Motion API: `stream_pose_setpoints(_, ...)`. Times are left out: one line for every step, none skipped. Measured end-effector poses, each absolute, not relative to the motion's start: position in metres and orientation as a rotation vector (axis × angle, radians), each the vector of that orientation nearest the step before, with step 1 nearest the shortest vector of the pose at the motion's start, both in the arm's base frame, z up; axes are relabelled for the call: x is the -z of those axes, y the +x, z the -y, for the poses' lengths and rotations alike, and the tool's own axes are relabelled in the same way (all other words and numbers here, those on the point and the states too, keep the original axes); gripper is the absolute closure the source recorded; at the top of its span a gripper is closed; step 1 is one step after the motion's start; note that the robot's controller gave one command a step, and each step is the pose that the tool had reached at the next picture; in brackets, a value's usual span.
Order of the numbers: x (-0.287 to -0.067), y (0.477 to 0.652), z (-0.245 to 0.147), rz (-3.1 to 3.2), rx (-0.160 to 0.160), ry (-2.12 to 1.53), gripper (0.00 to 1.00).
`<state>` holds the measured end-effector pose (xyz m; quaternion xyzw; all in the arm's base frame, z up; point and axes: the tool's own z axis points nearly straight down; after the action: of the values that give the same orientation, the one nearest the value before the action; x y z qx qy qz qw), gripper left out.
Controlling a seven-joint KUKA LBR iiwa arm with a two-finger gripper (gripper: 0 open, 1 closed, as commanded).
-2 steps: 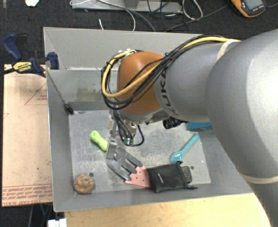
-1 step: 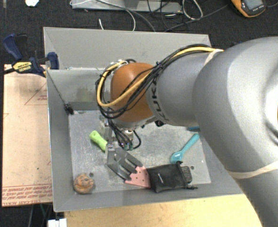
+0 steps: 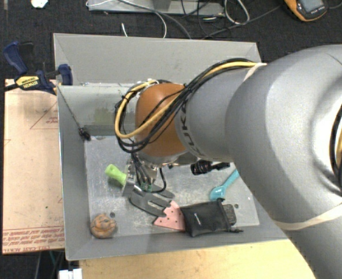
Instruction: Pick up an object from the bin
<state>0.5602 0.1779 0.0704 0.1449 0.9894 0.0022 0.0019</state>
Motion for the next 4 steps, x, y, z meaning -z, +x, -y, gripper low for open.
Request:
stream_pose_setpoints(-0.070, 0.560, -0.178, -3.105, -0.007, 0.456, 1.00)
stream_pose_setpoints(-0.086, 0.558, -0.177, -3.110, -0.004, 0.457, 1.00)
stream_pose_setpoints(-0.113, 0.559, -0.178, -3.108, -0.006, 0.457, 1.00)
stream_pose_setpoints(-0.137, 0.560, -0.178, -3.105, -0.008, 0.456, 1.00)
